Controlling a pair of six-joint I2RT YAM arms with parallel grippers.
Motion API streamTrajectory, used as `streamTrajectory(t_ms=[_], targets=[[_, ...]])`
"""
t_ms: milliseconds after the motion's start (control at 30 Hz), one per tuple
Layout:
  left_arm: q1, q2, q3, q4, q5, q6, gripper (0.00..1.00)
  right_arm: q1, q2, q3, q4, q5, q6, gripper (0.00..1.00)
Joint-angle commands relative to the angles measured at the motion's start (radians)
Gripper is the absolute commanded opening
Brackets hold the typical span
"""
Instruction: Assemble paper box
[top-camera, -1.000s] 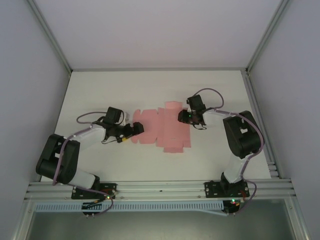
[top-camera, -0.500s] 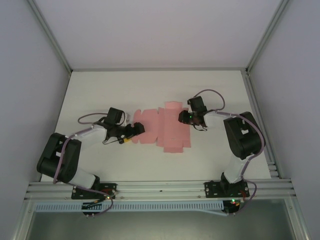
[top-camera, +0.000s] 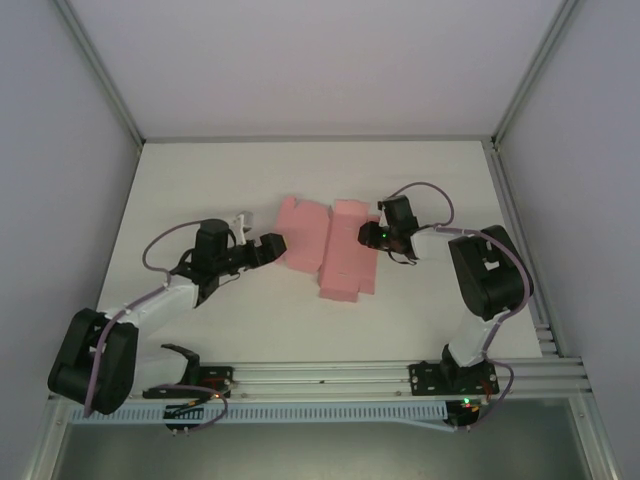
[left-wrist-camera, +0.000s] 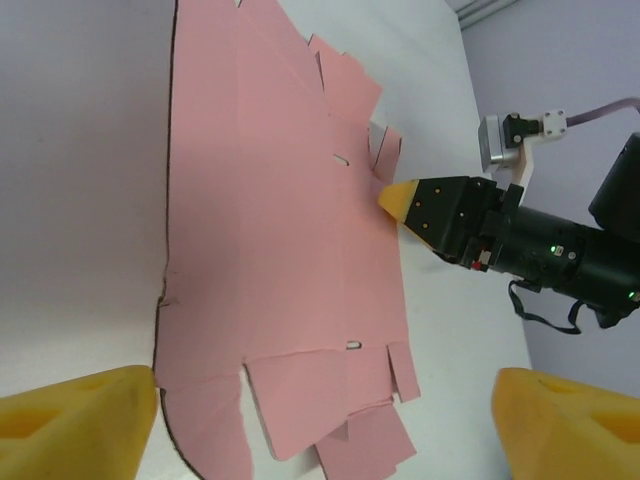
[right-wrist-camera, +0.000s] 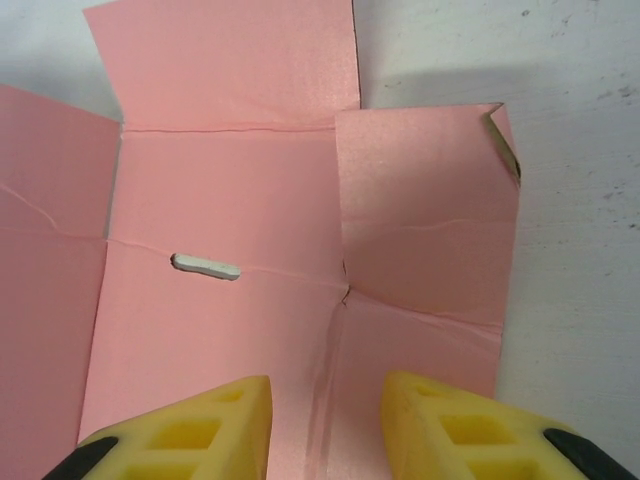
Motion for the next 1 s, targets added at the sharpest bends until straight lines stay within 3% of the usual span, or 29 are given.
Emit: streamTrajectory(t_ms=[0, 167, 367, 500, 700, 833, 967], targets=[[-0.009, 0.036, -0.021, 0.145, 0.002, 0.014, 0.73, 0.003, 0.068, -0.064, -0.158, -0.024, 0.018, 0.34], [-0.014, 0.057, -0.048, 0.286, 0.006, 0.014, 0.66, 0.003, 0.053, -0.079, -0.141, -0.021, 0.015, 0.34], [-0.029, 0.103, 0.005, 0.205, -0.03, 0.071, 0.55, 0.002, 0.037, -0.085, -0.14, -0.015, 0.011, 0.34], [-0.041, 0.11, 0.053, 0.1, -0.155, 0.136, 0.5, 0.0, 0.038, -0.088, -0.141, -0.001, 0.003, 0.34], [-0.043, 0.201, 0.153, 0.035, -0.188, 0.198, 0.31, -0.003, 0.064, -0.081, -0.137, -0.004, -0.009, 0.32], [-0.044, 0.244, 0.207, 0.014, -0.175, 0.238, 0.02, -0.006, 0.049, -0.084, -0.105, -0.009, -0.011, 0.33], [-0.044, 0.227, 0.234, 0.007, -0.176, 0.277, 0.0, -0.015, -0.011, -0.066, -0.104, -0.016, -0.03, 0.37]])
